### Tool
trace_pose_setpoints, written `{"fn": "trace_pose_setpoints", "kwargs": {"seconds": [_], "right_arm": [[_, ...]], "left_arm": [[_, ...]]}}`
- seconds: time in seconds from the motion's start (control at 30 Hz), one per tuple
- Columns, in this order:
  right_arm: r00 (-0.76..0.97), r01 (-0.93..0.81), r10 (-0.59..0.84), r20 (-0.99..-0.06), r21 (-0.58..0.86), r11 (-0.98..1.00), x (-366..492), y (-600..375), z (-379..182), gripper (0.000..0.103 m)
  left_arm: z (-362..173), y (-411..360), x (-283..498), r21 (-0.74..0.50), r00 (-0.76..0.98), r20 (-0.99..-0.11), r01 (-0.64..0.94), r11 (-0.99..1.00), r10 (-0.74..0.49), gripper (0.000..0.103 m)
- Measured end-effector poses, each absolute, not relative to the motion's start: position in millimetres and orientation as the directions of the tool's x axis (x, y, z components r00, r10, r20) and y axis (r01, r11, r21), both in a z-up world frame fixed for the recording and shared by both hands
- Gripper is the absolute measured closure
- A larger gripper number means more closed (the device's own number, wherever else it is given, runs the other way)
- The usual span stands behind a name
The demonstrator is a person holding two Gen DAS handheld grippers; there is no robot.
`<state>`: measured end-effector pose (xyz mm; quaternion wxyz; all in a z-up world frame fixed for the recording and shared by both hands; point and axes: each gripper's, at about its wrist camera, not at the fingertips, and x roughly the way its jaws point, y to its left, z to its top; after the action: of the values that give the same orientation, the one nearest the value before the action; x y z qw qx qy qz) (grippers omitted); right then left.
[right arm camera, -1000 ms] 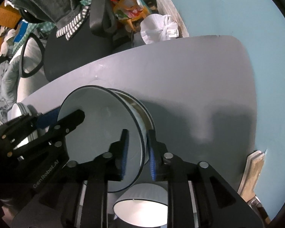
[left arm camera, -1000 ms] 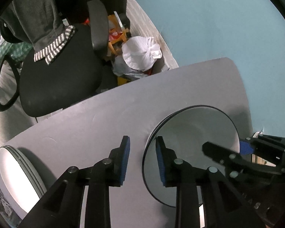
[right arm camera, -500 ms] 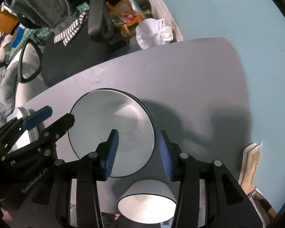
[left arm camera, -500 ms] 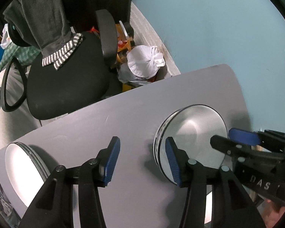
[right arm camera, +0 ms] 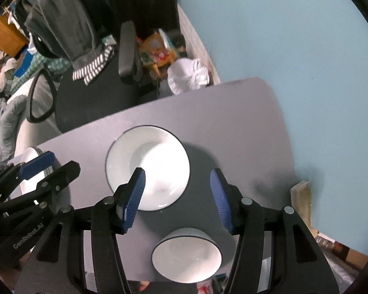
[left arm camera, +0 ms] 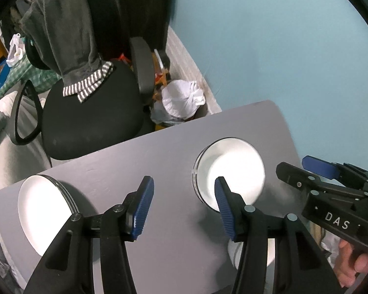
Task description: Organize plates and bowls
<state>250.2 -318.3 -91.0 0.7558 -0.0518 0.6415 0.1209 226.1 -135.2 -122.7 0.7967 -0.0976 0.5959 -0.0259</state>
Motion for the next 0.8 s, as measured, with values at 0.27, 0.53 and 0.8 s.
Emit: {"fn": "trace_pose_setpoints", "kwargs": {"seconds": [0.27, 0.53, 0.8], "right_arm": [[0.254, -0.256, 0.134, -0.958, 0.067, 0.964, 235.2, -311.7, -49.1, 0.042], [0.328, -0.254, 0.158, -0.931, 0.074, 0.964, 216.9, -308.1, -12.9, 0.036], [0.379, -0.217, 0.162, -0.911, 0.083, 0.973, 199.8, -314.4, 12.5, 0.035]], "left_arm": [[-75.9, -129.0, 206.8, -0.169, 0.392, -0.909, -0.031, 0.985, -0.143, 0.036], [-40.9, -120.5, 192.4, -0.219, 0.442, -0.877, -0.018, 0.975, -0.189, 0.035], [-15.1, -108.0, 175.2, -0.210, 0.504, -0.848, -0.031, 0.977, -0.166, 0.025]]}}
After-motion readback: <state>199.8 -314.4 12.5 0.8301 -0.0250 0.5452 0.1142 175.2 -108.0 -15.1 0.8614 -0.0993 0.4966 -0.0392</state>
